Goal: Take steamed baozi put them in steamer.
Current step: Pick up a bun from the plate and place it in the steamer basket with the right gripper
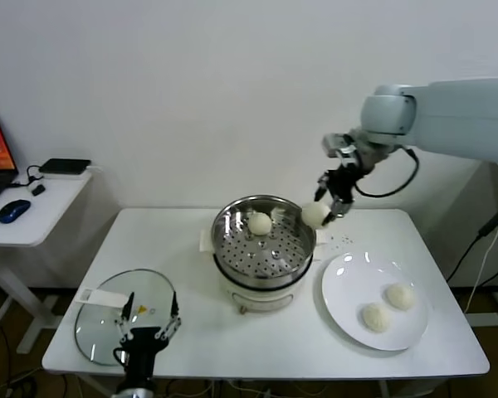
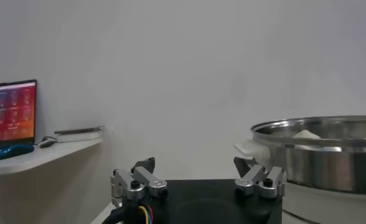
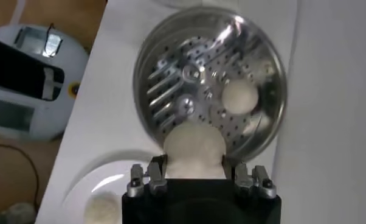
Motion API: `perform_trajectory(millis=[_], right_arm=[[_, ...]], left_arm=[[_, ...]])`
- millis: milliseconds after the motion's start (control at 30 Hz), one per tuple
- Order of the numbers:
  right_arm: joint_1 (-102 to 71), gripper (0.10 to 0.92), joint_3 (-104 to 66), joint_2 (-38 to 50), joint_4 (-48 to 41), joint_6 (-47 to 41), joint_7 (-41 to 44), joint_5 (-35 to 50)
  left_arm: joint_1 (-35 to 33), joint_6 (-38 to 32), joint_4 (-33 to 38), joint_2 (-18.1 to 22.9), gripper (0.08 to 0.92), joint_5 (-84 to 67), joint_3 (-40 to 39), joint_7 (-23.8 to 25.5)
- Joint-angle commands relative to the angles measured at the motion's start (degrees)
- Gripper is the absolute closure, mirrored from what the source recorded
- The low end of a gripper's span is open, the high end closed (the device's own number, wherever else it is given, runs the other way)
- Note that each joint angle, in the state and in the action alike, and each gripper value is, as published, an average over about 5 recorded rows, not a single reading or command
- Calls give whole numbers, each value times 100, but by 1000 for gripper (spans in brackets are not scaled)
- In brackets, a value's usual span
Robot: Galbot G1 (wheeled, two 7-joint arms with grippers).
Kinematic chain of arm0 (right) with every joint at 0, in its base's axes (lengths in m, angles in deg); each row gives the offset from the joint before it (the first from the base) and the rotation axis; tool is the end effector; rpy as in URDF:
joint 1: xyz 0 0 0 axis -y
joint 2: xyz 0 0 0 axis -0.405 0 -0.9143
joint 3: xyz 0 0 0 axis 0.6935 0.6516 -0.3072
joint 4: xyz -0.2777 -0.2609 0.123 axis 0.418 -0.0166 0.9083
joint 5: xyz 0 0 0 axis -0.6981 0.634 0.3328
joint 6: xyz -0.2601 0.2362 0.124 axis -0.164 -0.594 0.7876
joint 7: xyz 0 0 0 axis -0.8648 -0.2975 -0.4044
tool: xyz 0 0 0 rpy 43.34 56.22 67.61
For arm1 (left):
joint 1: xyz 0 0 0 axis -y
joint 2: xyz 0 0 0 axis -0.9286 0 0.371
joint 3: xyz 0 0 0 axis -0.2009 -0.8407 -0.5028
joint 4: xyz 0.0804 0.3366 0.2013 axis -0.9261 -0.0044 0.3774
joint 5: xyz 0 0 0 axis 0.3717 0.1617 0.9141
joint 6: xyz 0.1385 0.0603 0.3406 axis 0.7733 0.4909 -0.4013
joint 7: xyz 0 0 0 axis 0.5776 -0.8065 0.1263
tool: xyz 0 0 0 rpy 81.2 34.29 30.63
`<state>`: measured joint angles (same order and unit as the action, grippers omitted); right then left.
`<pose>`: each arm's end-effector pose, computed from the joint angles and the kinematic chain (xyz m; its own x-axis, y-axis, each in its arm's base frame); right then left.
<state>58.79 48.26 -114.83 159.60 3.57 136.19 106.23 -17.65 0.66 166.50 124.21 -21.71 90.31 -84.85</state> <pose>0.5895 0.0224 0.0714 -0.1652 -0.2333 0.9583 -0.9553 -0.2036 -0.2143 0.1118 -0.0065 -0.3792 -0.9964 -0.0847 -0.0102 -0.0853 0.9899 0.1133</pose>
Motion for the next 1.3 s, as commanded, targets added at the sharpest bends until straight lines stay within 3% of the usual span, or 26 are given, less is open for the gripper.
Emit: perform_trajectory(millis=[33, 767, 1300], right_arm=[[-895, 408, -818, -1044, -353, -612, -404, 248], [-2470, 397, -1152, -1810, -2012, -743, -507, -559], [-2559, 395, -1106, -1806, -2101, -677, -404, -731]], left_arm=[[7, -4, 2, -10, 177, -13, 4, 6], [52, -60, -85, -2, 177, -34, 38, 15], [76, -53, -79, 9, 177, -51, 66, 21]])
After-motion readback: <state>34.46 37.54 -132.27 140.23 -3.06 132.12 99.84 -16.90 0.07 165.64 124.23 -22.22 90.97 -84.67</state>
